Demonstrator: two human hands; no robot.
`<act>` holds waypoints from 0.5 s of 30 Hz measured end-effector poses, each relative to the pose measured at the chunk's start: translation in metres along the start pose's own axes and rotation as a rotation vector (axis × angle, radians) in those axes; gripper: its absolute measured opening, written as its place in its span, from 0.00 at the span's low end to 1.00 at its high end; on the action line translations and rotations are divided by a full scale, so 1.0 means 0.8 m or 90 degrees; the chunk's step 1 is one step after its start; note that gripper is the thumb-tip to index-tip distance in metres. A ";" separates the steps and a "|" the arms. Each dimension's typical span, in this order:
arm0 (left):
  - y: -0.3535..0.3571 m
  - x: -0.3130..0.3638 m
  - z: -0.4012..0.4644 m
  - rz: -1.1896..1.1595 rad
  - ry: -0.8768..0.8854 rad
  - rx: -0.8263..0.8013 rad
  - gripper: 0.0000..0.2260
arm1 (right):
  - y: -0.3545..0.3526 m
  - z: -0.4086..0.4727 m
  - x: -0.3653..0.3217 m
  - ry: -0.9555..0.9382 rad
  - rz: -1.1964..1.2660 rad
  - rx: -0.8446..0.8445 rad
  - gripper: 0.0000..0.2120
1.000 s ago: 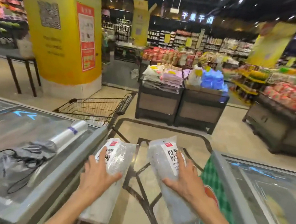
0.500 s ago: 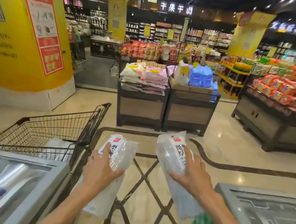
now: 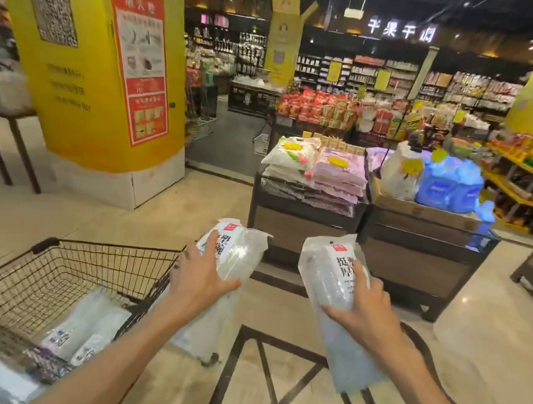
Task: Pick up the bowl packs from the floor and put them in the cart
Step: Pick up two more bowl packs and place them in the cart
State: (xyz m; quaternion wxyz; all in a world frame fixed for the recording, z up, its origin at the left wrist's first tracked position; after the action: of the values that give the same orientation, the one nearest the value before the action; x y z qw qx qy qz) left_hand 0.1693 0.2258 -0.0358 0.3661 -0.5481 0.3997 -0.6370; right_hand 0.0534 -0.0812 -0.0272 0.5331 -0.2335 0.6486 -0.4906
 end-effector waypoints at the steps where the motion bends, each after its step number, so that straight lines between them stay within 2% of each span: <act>1: 0.002 0.003 0.037 -0.002 -0.003 0.008 0.54 | 0.006 0.042 -0.007 -0.011 -0.003 -0.003 0.57; 9: 0.005 0.008 0.330 0.003 -0.064 0.049 0.53 | 0.059 0.352 -0.089 -0.087 -0.014 -0.030 0.58; 15: -0.011 -0.019 0.506 -0.025 -0.120 0.093 0.53 | 0.092 0.557 -0.168 -0.156 -0.025 -0.051 0.57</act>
State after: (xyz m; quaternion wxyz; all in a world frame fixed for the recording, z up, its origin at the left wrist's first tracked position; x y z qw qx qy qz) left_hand 0.5721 0.1995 -0.0021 0.4285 -0.5852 0.3055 -0.6169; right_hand 0.5231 -0.1126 -0.0085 0.5890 -0.3256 0.5930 -0.4421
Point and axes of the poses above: each hand's wrist, its own z-axis towards the middle knuckle, its own y-axis out of the palm, x = y × z, the point moved 2 cm from there along z, towards the middle knuckle, and after that the axes turned 3 degrees about z, right-handed, at the moved point
